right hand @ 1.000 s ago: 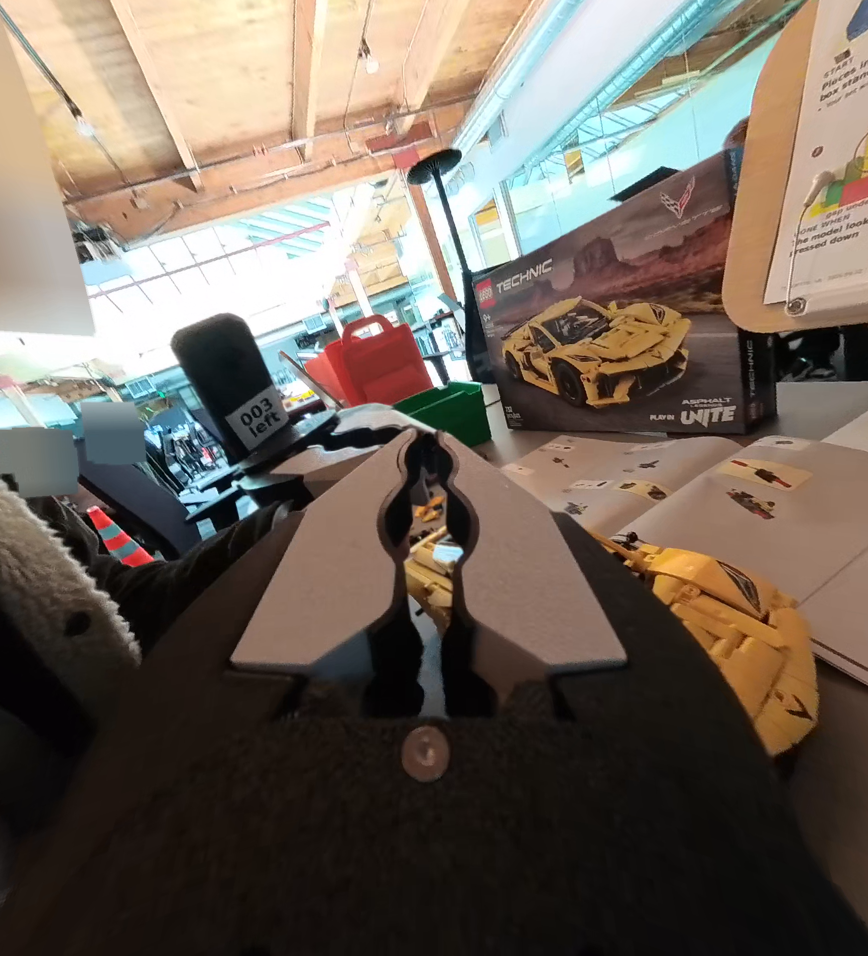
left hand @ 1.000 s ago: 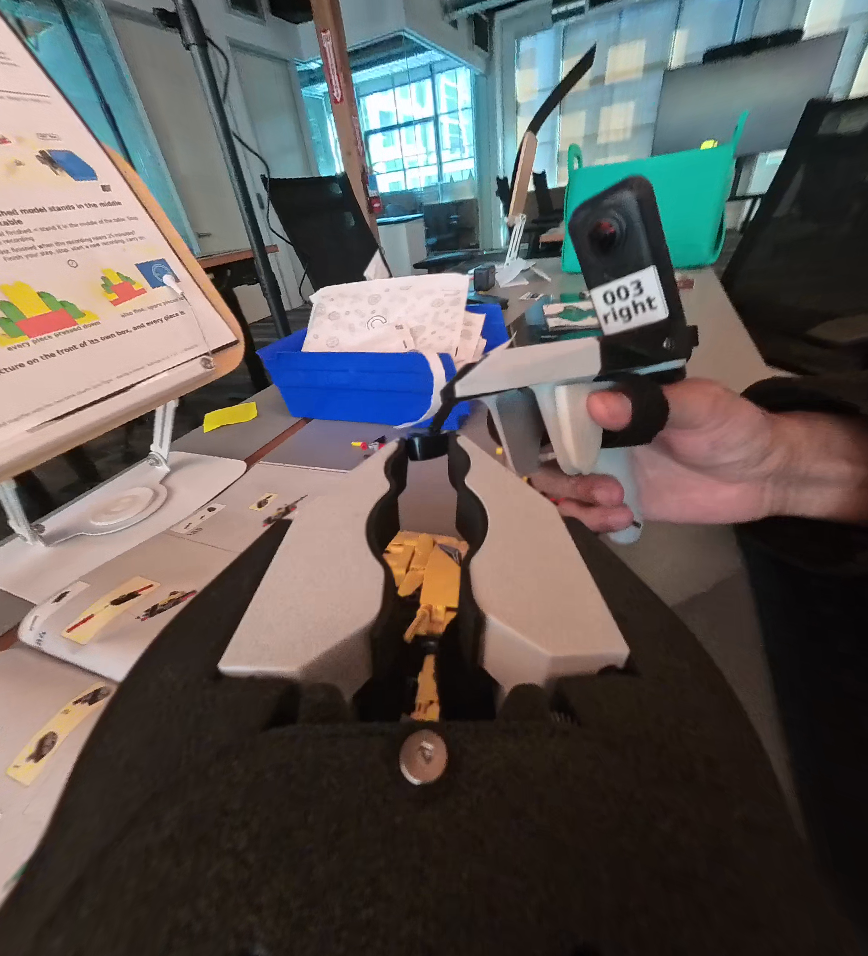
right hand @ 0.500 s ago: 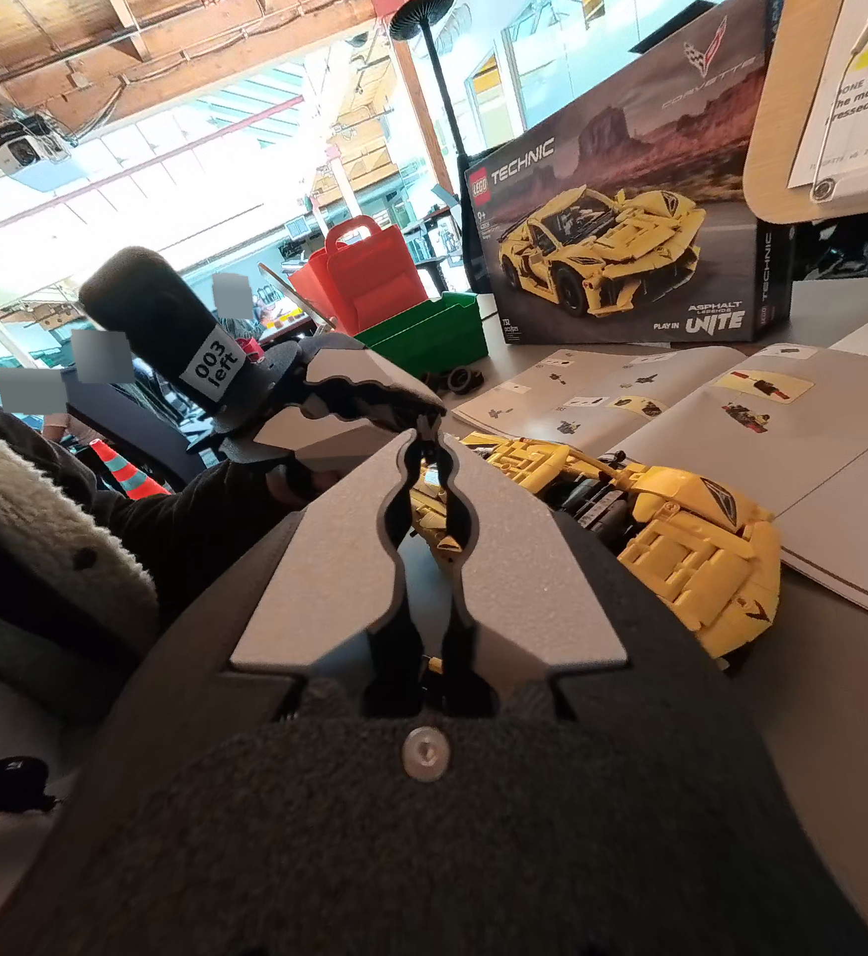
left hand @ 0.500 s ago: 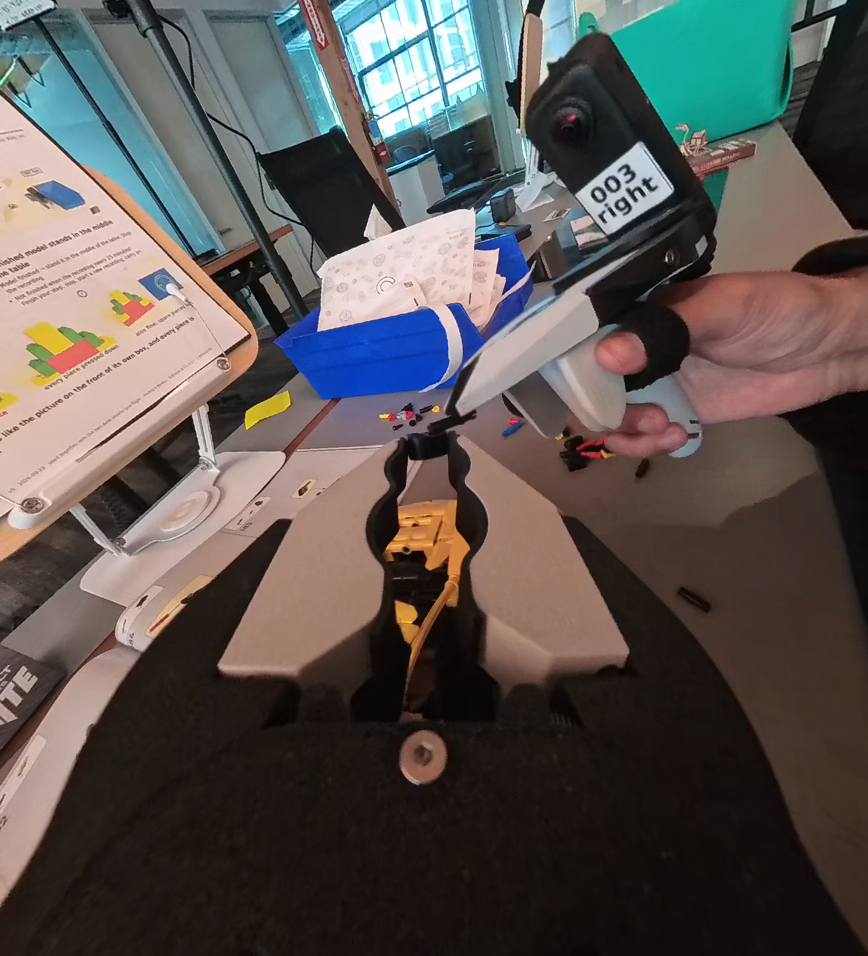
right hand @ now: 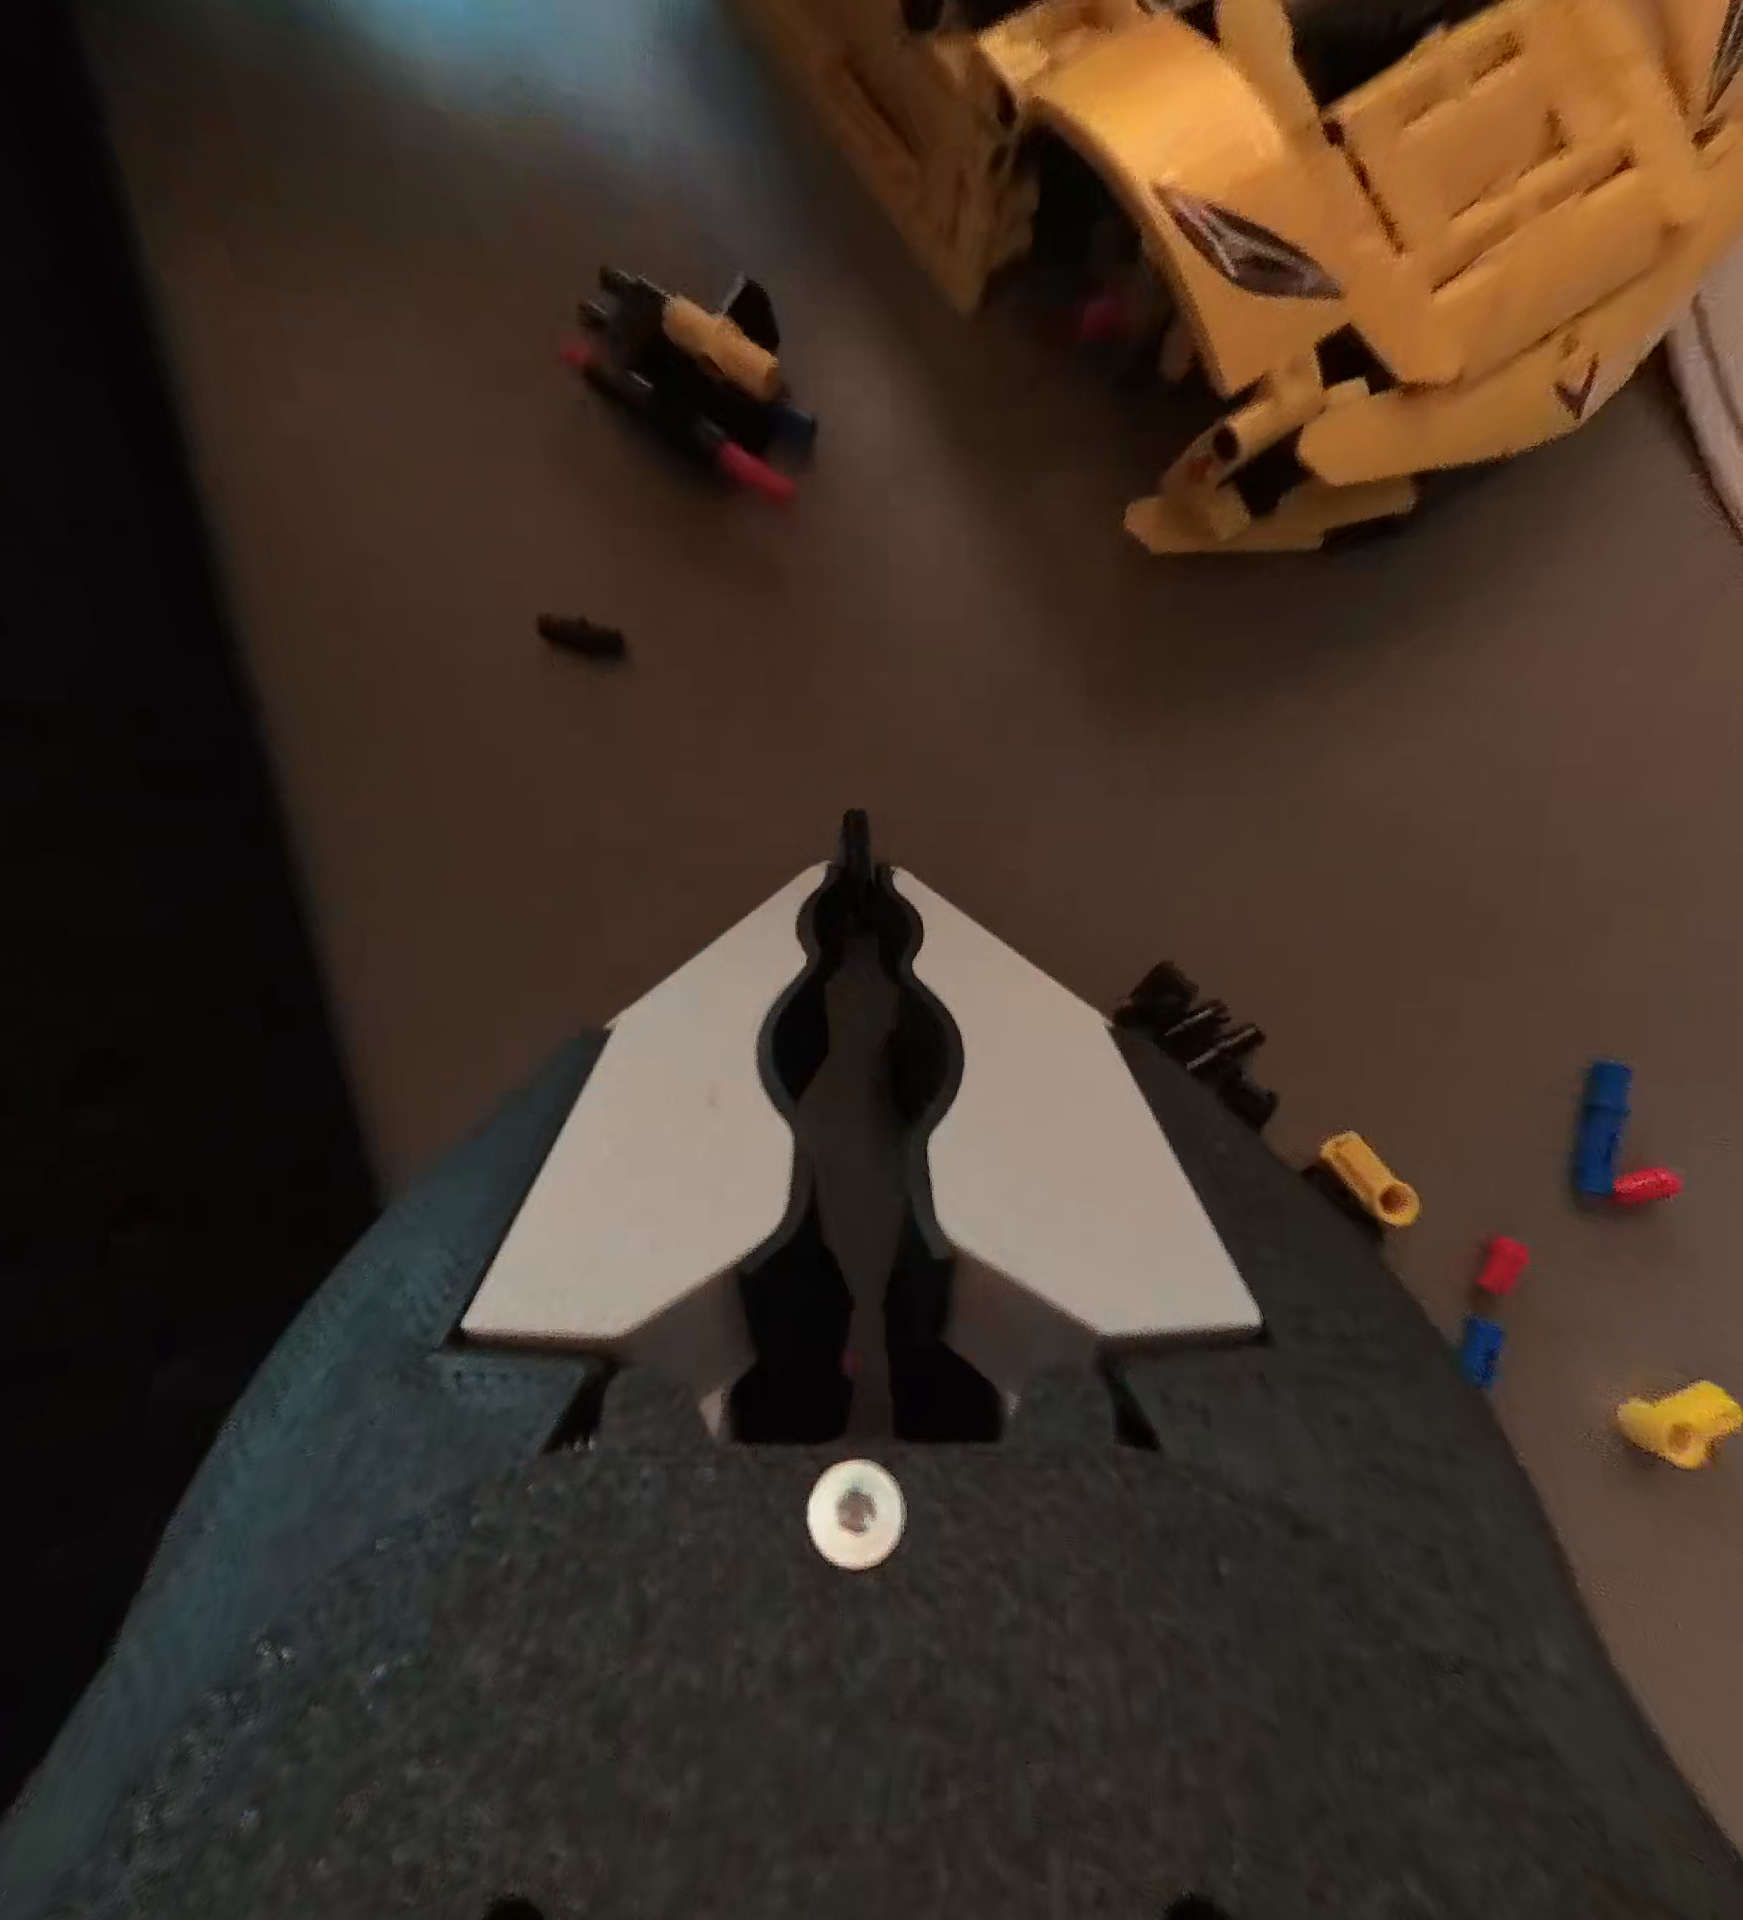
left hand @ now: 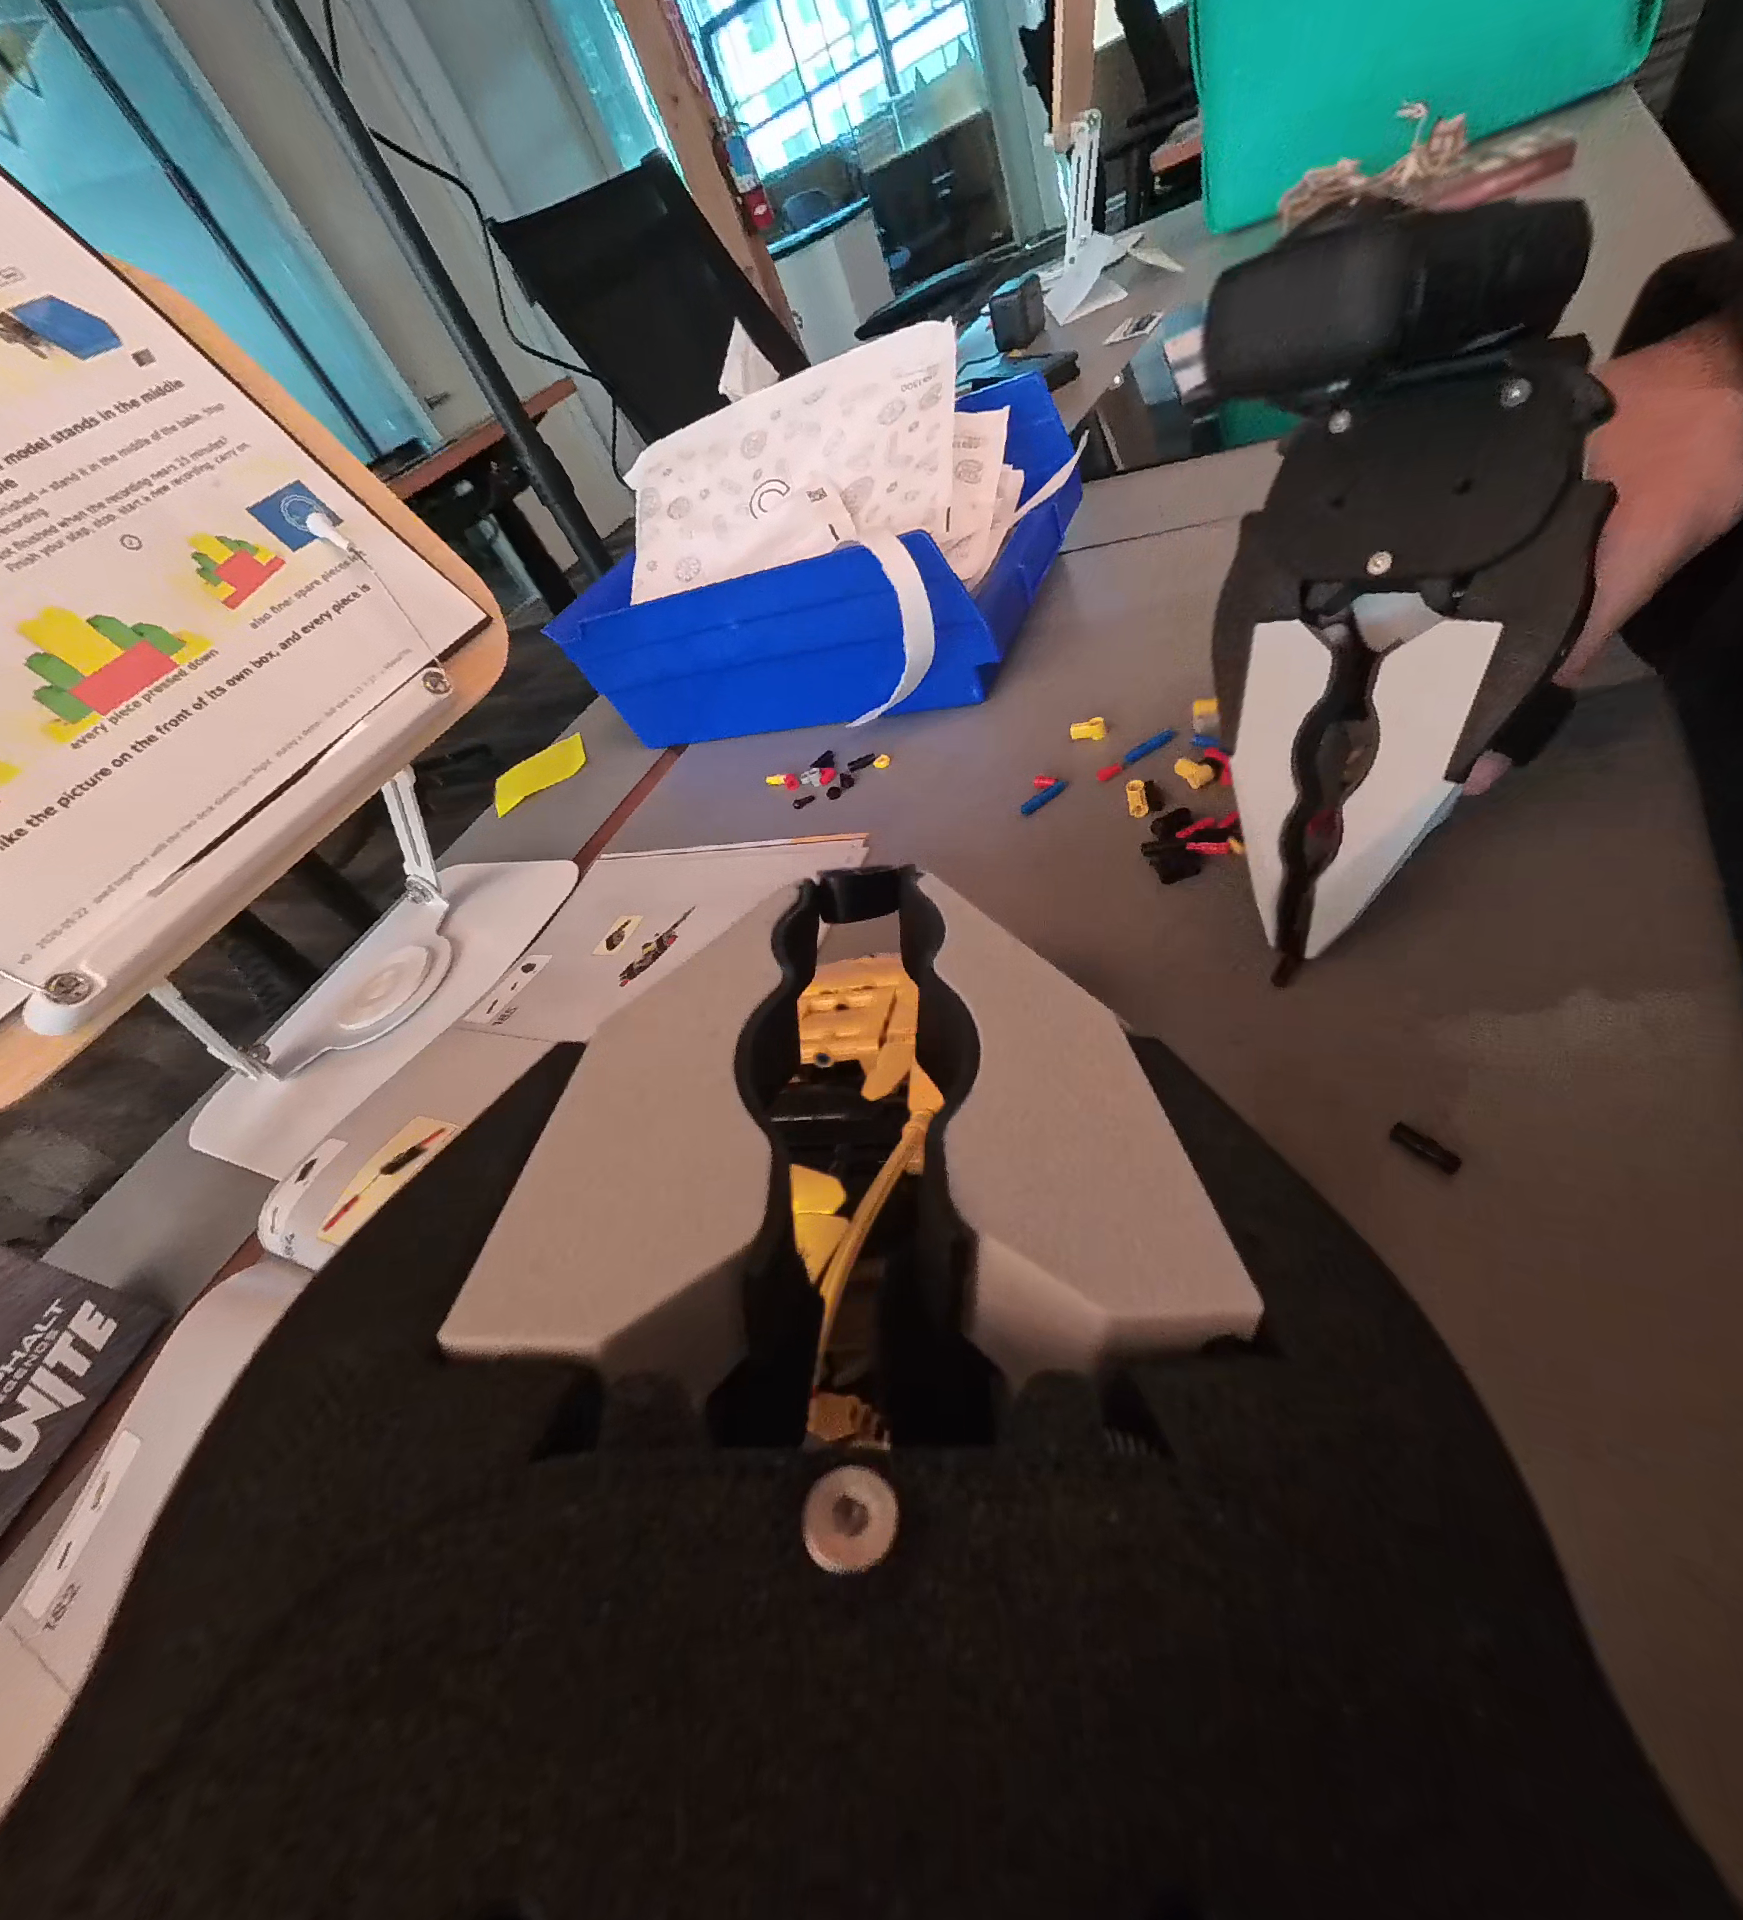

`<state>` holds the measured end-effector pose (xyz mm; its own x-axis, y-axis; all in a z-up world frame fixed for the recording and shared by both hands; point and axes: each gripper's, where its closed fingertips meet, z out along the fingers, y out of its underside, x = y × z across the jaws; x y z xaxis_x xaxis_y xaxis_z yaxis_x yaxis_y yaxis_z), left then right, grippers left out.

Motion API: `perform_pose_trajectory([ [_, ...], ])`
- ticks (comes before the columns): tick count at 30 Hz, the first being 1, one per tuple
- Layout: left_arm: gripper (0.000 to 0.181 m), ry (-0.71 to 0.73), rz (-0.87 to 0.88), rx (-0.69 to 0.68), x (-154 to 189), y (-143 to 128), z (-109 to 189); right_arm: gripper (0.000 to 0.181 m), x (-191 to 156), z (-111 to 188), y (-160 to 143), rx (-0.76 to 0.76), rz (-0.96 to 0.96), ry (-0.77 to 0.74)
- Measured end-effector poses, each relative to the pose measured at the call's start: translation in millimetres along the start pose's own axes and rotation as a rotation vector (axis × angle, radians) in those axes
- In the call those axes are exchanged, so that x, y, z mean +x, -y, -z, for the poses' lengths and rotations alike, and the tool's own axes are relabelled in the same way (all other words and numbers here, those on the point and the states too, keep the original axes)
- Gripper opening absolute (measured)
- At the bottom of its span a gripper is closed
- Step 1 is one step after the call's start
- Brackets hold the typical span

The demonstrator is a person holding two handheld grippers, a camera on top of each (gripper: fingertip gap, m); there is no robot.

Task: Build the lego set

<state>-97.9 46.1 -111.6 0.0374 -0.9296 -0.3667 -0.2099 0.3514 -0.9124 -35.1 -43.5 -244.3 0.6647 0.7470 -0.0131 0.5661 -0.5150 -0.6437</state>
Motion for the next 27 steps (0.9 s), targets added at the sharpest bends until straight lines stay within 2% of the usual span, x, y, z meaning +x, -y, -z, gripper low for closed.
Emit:
perform_pose_trajectory([
  [11, 0.015, -0.016, 0.010, -0.007, 3.2, -3.7, -3.3, 0.005, 0.2, -2.4, 2.3, 0.125, 0.168, -0.113],
  [17, 0.015, -0.034, -0.018, 0.003, 9.4, -2.8, -4.8, 0.005, 2.2, -4.2, 3.5, 0.058, 0.076, -0.086],
  [18, 0.015, -0.037, -0.029, 0.003, 11.0, -2.9, -5.3, 0.005, 4.0, -1.4, 9.9, 0.065, 0.082, -0.102],
  [21, 0.015, -0.042, -0.078, 0.008, 16.4, -2.6, -7.3, 0.004, 7.0, 31.8, 70.9, 0.233, 0.083, -0.149],
  [22, 0.015, -0.041, -0.107, 0.007, 18.8, -2.8, -8.1, 0.004, 11.1, 42.0, 88.1, 0.243, 0.106, -0.193],
  [25, 0.015, -0.051, -0.188, -0.039, 29.6, -8.0, -12.5, 0.004, 22.1, 53.5, 116.7, 0.123, 0.384, -0.389],
  [27, 0.015, -0.062, -0.219, -0.076, 35.4, -12.7, -14.8, 0.004, 12.7, 47.8, 126.3, 0.056, 0.509, -0.390],
])
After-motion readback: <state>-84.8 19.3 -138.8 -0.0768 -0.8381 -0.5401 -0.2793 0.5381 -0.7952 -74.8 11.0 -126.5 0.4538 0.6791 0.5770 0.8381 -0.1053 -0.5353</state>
